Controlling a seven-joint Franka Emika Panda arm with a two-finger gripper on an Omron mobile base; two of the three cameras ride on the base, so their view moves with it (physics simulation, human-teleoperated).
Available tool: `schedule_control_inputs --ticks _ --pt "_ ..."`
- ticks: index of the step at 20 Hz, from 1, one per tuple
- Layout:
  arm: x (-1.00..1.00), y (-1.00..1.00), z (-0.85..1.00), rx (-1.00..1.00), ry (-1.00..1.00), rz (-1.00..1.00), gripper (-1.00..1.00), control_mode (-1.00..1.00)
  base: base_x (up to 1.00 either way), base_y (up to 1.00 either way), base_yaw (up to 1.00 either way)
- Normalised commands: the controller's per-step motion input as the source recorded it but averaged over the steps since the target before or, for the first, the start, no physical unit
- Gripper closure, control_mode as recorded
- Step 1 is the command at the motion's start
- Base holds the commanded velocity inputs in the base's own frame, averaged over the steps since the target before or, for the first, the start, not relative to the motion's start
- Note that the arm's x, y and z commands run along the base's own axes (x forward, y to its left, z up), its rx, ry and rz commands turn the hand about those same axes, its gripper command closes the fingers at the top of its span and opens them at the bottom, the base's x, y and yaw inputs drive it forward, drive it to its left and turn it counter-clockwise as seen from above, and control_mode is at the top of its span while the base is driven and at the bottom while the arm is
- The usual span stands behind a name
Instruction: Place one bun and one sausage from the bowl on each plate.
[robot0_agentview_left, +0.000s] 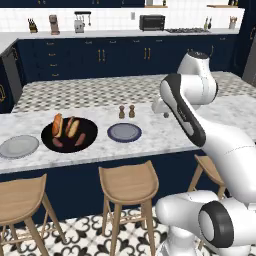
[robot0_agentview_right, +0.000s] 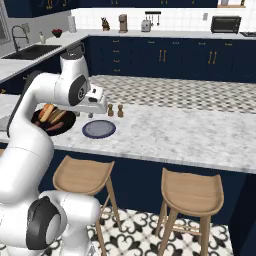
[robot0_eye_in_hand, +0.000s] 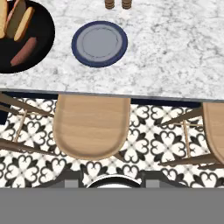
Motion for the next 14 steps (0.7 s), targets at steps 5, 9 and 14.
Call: schedule_control_inputs --ticks 5,9,14 --pt "0.0 0.06 0.0 0.0 0.0 0.0 -1.0 1.0 0.0 0.46 0.0" --pt "0.0 0.0 0.0 0.0 0.0 0.0 -1.0 1.0 0.0 0.87 -0.04" --pt "0.0 0.0 0.0 0.0 0.0 0.0 -1.0 1.0 0.06 0.59 -0.09"
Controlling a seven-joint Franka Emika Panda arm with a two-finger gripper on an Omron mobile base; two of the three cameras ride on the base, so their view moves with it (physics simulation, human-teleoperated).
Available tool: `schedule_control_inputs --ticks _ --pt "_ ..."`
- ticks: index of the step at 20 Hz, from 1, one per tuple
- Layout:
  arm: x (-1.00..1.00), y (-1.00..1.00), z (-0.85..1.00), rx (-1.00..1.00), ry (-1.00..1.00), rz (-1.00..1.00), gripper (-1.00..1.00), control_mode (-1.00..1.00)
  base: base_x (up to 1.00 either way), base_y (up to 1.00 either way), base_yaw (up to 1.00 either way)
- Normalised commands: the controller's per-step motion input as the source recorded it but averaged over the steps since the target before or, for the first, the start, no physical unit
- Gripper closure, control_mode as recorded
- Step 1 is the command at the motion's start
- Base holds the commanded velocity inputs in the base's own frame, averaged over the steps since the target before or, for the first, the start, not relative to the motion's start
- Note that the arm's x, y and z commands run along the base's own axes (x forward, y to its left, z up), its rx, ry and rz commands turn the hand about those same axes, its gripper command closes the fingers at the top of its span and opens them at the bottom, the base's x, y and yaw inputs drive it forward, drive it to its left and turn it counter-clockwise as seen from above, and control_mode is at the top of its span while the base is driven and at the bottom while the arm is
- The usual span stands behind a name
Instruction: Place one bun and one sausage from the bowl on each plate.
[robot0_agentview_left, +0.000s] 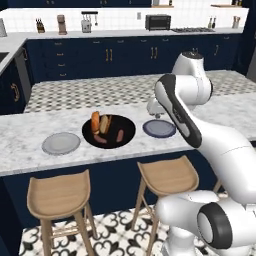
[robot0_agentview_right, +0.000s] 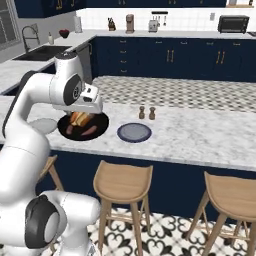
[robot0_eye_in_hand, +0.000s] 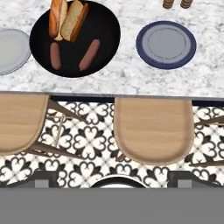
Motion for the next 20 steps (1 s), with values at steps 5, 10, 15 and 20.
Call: schedule_control_inputs --ticks 5,10,15,20 --pt "0.0 0.0 0.0 0.0 0.0 0.0 -1.0 1.0 0.28 0.58 -0.03" --pt "0.0 0.0 0.0 0.0 0.0 0.0 -1.0 1.0 0.27 0.13 0.15" --pt "0.0 0.0 0.0 0.0 0.0 0.0 -1.0 1.0 0.6 0.0 0.07" --pt "0.0 0.0 0.0 0.0 0.0 0.0 -1.0 1.0 0.9 0.16 0.0"
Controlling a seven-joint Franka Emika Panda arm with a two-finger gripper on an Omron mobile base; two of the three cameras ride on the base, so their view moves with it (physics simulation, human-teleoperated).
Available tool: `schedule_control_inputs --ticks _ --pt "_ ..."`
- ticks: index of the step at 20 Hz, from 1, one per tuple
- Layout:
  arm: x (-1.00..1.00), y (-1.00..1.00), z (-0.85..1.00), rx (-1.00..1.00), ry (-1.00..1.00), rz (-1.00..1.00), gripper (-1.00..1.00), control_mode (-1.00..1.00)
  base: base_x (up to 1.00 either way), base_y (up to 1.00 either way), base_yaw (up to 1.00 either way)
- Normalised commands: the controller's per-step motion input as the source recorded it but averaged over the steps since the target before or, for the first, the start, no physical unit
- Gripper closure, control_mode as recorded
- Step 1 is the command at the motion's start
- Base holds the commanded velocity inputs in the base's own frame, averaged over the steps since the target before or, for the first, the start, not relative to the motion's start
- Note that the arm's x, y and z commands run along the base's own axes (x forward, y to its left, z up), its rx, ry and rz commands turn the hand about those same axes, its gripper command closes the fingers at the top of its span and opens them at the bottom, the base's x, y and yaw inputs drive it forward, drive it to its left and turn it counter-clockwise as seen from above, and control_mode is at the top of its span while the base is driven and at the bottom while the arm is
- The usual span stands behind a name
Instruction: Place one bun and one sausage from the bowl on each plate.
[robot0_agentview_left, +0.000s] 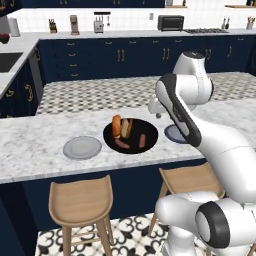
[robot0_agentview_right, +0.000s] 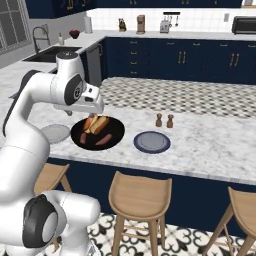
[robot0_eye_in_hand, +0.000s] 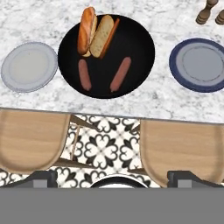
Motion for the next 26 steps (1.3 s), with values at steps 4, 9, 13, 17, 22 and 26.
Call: schedule_control_inputs --ticks 4,9,13,17,22,26 --pt "0.0 0.0 0.0 0.0 0.0 0.0 -1.0 1.0 0.71 0.4 0.0" --pt "0.81 0.27 -0.19 0.0 -0.04 0.0 -1.0 -1.0 0.0 0.0 0.0" --pt "1.0 0.4 -0.29 0.01 0.0 0.0 -1.0 -1.0 0.0 0.0 0.0" --pt "1.0 -0.02 -0.4 0.16 0.08 0.0 -1.0 -1.0 0.0 0.0 0.0" --pt "0.95 0.0 -0.71 0.03 0.18 -0.08 -1.0 -1.0 0.0 0.0 0.0" --pt "0.74 0.0 -0.66 0.0 0.05 -0.15 -1.0 -1.0 0.0 0.0 0.0"
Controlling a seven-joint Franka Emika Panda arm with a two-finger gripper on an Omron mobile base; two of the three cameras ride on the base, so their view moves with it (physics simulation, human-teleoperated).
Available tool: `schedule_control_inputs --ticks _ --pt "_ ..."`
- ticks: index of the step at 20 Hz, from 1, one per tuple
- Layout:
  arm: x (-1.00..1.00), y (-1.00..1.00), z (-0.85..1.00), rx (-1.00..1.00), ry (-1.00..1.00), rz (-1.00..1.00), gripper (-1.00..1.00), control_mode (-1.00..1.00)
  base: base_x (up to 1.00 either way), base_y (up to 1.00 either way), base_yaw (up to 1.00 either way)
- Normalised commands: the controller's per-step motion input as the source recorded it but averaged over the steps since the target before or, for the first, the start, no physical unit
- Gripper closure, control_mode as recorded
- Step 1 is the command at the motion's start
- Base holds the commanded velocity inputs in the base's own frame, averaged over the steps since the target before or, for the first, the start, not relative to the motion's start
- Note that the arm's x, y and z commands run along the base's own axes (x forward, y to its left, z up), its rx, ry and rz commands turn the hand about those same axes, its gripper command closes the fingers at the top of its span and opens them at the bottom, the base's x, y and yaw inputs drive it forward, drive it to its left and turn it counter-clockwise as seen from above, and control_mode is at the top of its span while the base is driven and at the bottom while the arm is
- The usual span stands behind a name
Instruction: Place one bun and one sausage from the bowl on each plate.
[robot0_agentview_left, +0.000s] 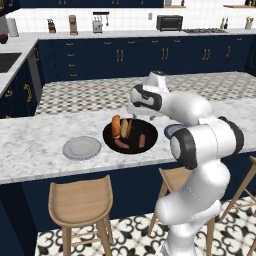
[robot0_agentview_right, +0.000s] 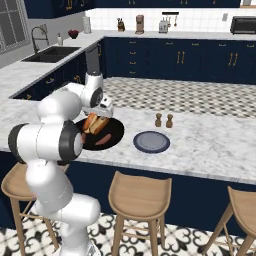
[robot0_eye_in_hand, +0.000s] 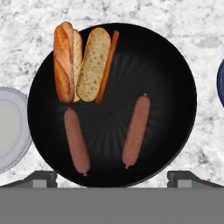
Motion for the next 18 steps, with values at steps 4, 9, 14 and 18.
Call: schedule_control_inputs --ticks 4,9,14,18 --pt "0.61 0.0 -0.36 0.04 0.0 -0.04 -1.0 -1.0 0.0 0.0 0.0" --pt "0.39 0.12 -0.55 0.01 0.0 0.0 -1.0 -1.0 0.0 0.0 0.0" --pt "0.48 0.13 -0.39 0.02 -0.04 0.0 -1.0 -1.0 0.0 0.0 0.0" --pt "0.42 0.03 -0.31 0.01 -0.04 0.01 -1.0 -1.0 0.0 0.0 0.0"
